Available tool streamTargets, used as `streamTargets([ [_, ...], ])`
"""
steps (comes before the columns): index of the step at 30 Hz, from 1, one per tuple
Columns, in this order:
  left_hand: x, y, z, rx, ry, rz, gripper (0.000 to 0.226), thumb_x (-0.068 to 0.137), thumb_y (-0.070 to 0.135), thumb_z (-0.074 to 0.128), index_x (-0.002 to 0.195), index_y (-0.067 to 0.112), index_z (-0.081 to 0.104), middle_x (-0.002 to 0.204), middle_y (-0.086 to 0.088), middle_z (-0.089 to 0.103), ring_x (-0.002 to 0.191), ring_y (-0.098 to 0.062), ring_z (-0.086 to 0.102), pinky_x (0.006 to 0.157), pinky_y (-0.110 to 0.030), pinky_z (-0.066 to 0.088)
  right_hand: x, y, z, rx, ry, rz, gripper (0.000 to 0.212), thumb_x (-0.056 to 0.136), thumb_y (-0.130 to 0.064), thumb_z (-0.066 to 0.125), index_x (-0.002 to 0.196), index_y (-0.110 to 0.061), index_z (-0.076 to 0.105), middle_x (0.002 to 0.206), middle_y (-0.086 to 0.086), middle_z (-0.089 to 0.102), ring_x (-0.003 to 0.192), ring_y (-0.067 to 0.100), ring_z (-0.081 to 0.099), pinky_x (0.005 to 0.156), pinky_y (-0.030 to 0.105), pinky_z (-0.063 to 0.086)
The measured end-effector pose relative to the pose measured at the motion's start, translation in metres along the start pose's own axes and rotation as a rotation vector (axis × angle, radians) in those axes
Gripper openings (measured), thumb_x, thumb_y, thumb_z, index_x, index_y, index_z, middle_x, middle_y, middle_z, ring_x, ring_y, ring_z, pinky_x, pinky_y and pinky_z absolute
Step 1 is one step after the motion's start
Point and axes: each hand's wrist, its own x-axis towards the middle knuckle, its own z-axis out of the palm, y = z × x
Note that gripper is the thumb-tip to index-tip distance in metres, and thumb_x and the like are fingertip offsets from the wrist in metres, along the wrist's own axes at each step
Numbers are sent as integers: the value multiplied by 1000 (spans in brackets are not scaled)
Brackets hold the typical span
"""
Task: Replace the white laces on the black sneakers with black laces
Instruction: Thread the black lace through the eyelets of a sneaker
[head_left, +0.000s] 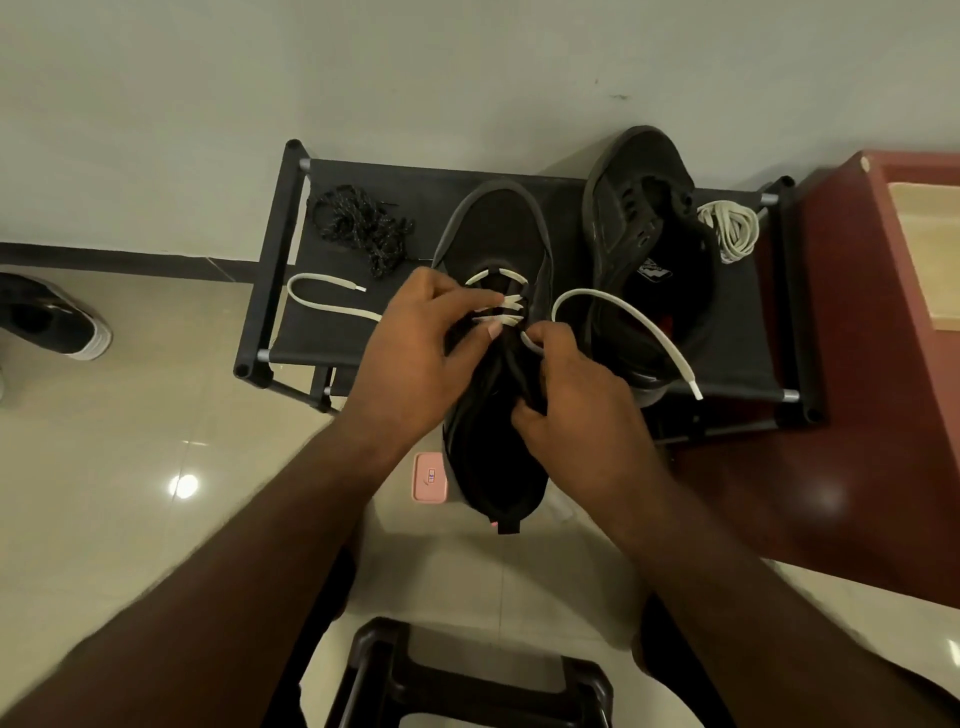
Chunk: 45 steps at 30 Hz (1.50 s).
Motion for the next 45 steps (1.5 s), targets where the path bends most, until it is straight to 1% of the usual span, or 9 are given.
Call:
streamTargets([
  [5, 4, -1, 8, 165, 22, 95, 18, 93, 19, 65, 109, 18, 73, 103, -2, 53, 102, -19, 52, 84, -35, 49, -2, 8, 0, 86, -5, -3, 56, 89, -17, 68, 136, -28, 39, 115, -6, 68, 106, 15, 66, 91, 40, 57],
  [12, 2, 4, 13, 171, 62, 45, 7, 94, 12, 60, 97, 15, 66, 101, 6, 47, 101, -16, 49, 80, -24, 42, -2, 13, 6, 124, -5, -23, 60, 87, -18, 71, 132, -35, 34, 112, -8, 68, 102, 13, 67, 88, 39, 59],
  [19, 4, 5, 10, -436, 123, -379, 15, 101, 11, 49, 103, 21, 60, 99, -2, 64, 95, -18, 63, 89, -38, 54, 3, 16, 9, 209, 17, 14, 58, 86, -18, 73, 129, -36, 39, 109, -11, 69, 103, 9, 67, 92, 38, 57],
  [23, -1, 5, 9, -270, 21, -128, 34, 96, 11, 57, 125, 29, 58, 112, 1, 53, 105, -4, 54, 93, -18, 47, 3, 15, 12, 230, 37, 18, 58, 84, -17, 72, 129, -33, 39, 109, -7, 69, 103, 12, 67, 90, 40, 57],
  [26, 0, 0, 14, -61, 16, 5, 32, 92, 26, 61, 124, 29, 64, 112, 3, 49, 110, -16, 52, 95, -29, 48, 3, 15, 10, 214, 25, -2, 55, 86, -17, 71, 129, -30, 40, 110, -5, 67, 102, 14, 67, 87, 41, 58],
  [30, 0, -1, 16, 42, 94, 24, 13, 95, 18, 61, 104, 17, 70, 105, 1, 53, 102, -17, 55, 88, -32, 50, 1, 14, 11, 176, 13, -20, 54, 86, -17, 70, 128, -29, 40, 110, -5, 66, 100, 16, 67, 85, 41, 58],
  [36, 7, 4, 7, -598, 250, -491, 12, 103, 15, 46, 103, 15, 58, 98, -2, 65, 85, -7, 62, 75, -24, 50, 5, 16, 10, 193, 13, 10, 56, 87, -19, 72, 130, -33, 40, 105, -9, 69, 100, 10, 67, 90, 37, 57],
  [41, 1, 1, 9, -206, 110, -79, 27, 94, 30, 58, 119, 22, 62, 123, 0, 53, 111, -10, 55, 93, -32, 52, 3, 13, 9, 169, 18, -14, 56, 87, -17, 71, 133, -29, 41, 112, -6, 66, 103, 13, 66, 89, 39, 58],
  [45, 0, -3, 13, -55, 34, -20, 34, 87, 40, 65, 117, 26, 69, 134, -2, 47, 126, -16, 44, 103, -38, 45, 3, 13, 6, 173, 36, -35, 50, 89, -17, 69, 132, -26, 44, 112, -5, 66, 102, 13, 66, 86, 38, 58],
])
